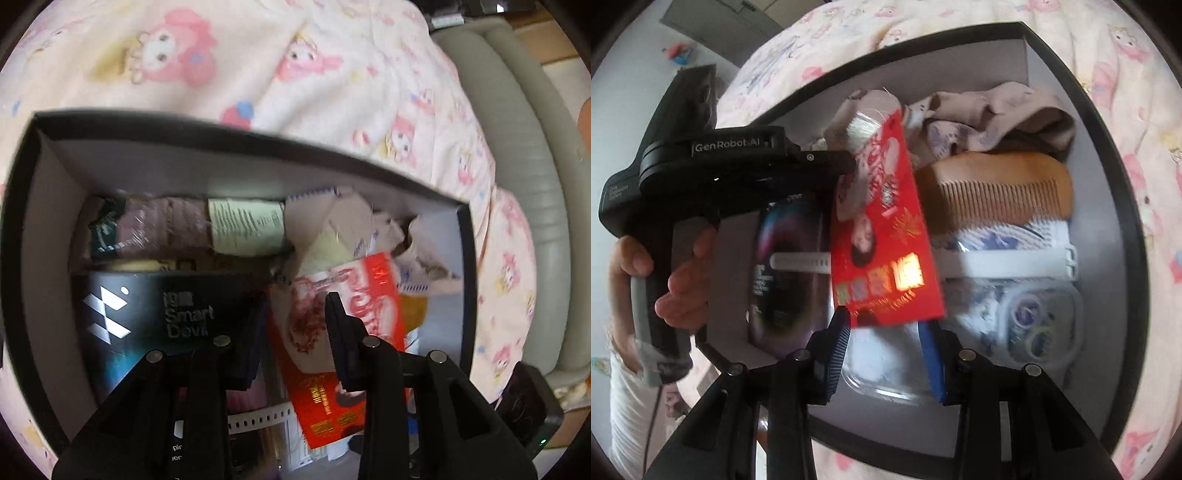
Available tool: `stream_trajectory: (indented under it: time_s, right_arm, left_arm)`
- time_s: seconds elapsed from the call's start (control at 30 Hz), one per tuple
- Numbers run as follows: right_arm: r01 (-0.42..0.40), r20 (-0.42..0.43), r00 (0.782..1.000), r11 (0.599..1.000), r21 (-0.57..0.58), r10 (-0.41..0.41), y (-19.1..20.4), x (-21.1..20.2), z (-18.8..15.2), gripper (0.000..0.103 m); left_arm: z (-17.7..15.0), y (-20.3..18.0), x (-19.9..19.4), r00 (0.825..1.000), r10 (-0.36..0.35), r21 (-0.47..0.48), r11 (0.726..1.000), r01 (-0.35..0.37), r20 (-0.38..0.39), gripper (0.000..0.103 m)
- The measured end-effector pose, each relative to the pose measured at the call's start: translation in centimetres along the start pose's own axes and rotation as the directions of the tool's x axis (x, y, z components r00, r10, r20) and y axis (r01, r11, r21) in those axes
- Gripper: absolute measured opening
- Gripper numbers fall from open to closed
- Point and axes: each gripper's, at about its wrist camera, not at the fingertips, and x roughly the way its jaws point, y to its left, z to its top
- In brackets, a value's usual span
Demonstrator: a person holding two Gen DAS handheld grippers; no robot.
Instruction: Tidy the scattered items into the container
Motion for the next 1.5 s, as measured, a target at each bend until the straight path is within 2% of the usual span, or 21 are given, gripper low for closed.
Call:
stream_trajectory:
  time_s: [0.03,0.07,0.1,0.2,0.3,0.37,0.47,0.5,0.57,0.63,0.67,0.73,0.83,0.93,1.07,1.17,1.23,1.3,1.37,1.43,1.5]
  right_arm:
    - [-0.006,0.021,1.000,1.000,-0.002,0.006,0.1,-0.1,0.1,0.031]
    - [-0.014,0.050,0.999,1.000,-0.006,0.014,0.3,-0.3,0.2,0.019]
    - [-0.014,0.071,0.997,1.000,-0.010,0.015,0.5,-0.6,0.3,0.013]
    - [-0.009,0.139,0.990,1.000,-0.010,0.010,0.5,-1.6,0.7,0.009]
    - [0.033,0.191,0.981,0.999,-0.002,-0.032,-0.1,-2.8,1.3,0.009]
    - [0.059,0.213,0.975,0.998,0.012,-0.060,-0.8,-3.5,1.7,0.009]
    - [0.124,0.197,0.971,0.991,0.059,-0.134,-2.8,-3.6,2.8,0.010]
    - [0.129,0.189,0.972,0.990,0.063,-0.139,-3.1,-3.5,3.2,0.010]
    - [0.139,0.176,0.974,0.989,0.040,-0.144,-3.2,-3.3,4.1,0.010]
    - [0.206,0.183,0.962,0.978,0.000,-0.203,-2.1,-3.2,4.5,0.013]
    - [0.232,0.194,0.955,0.973,-0.014,-0.224,-1.7,-3.3,4.5,0.014]
    - [0.221,0.200,0.957,0.975,-0.027,-0.211,-1.6,-3.7,4.1,0.014]
    - [0.202,0.177,0.964,0.979,-0.012,-0.197,-2.1,-3.6,3.7,0.014]
    - [0.232,0.167,0.960,0.973,-0.018,-0.225,-1.5,-2.4,4.2,0.017]
    - [0.268,0.133,0.956,0.963,-0.024,-0.263,-1.1,-1.3,5.0,0.027]
    - [0.287,0.148,0.949,0.957,-0.042,-0.278,-0.6,-1.2,5.8,0.030]
    - [0.297,0.166,0.944,0.954,-0.051,-0.285,-0.4,-1.4,6.1,0.031]
    - [0.313,0.167,0.940,0.947,-0.070,-0.298,-0.2,-1.1,6.6,0.033]
    - [0.336,0.159,0.934,0.938,-0.083,-0.320,-0.1,-0.8,7.0,0.033]
    - [0.339,0.186,0.928,0.939,-0.059,-0.324,0.0,-1.5,6.6,0.033]
    - [0.357,0.245,0.909,0.933,-0.041,-0.337,0.2,-2.7,5.8,0.033]
  left_arm:
    - [0.1,0.1,-0.3,1.000,-0.004,0.007,1.000,0.003,0.006,0.032]
    - [0.1,0.2,-0.5,1.000,-0.006,0.015,1.000,0.006,0.009,0.032]
    - [0.2,0.3,-0.7,1.000,-0.010,0.023,1.000,0.010,0.009,0.032]
    - [0.1,0.5,-1.1,1.000,-0.004,0.052,0.999,0.003,0.010,0.032]
    - [0.0,0.6,-1.4,1.000,0.003,0.080,0.997,-0.005,0.024,0.032]
    - [0.0,0.5,-1.4,0.999,-0.021,0.089,0.996,0.019,0.025,0.032]
    - [0.0,0.0,-0.7,0.997,-0.070,0.118,0.990,0.071,-0.014,0.032]
    - [-0.1,-0.5,-0.5,0.998,-0.066,0.137,0.988,0.069,-0.021,0.032]
    - [-0.4,-1.6,-0.2,1.000,-0.015,0.191,0.981,0.019,-0.025,0.032]
    - [-0.5,-2.2,-0.4,1.000,0.027,0.209,0.977,-0.028,0.008,0.032]
    - [-0.4,-2.3,-0.7,0.999,0.025,0.198,0.980,-0.032,0.033,0.032]
    - [0.0,-2.0,-1.5,0.997,-0.002,0.157,0.988,-0.011,0.082,0.032]
    - [0.4,-1.3,-1.8,0.992,0.014,0.098,0.995,-0.026,0.127,0.032]
    - [0.4,-0.6,-0.2,0.999,-0.007,0.060,0.998,0.004,0.041,0.032]
    - [-0.5,0.0,0.0,0.999,-0.029,0.072,0.997,0.027,0.023,0.033]
    - [-1.2,1.1,0.1,0.993,-0.113,0.028,0.993,0.114,-0.042,0.033]
    - [-0.7,0.4,-0.4,0.984,-0.157,0.027,0.987,0.160,-0.086,0.033]
    - [-1.9,-0.2,-0.9,0.983,-0.149,0.059,0.986,0.156,-0.110,0.033]
    - [-2.1,-0.7,-2.0,0.997,-0.070,0.109,0.991,0.073,-0.036,0.033]
    - [-1.3,-0.9,-2.8,0.998,0.002,0.136,0.991,-0.010,0.058,0.033]
    - [0.0,-0.6,-2.9,0.996,-0.001,0.120,0.993,-0.010,0.089,0.033]
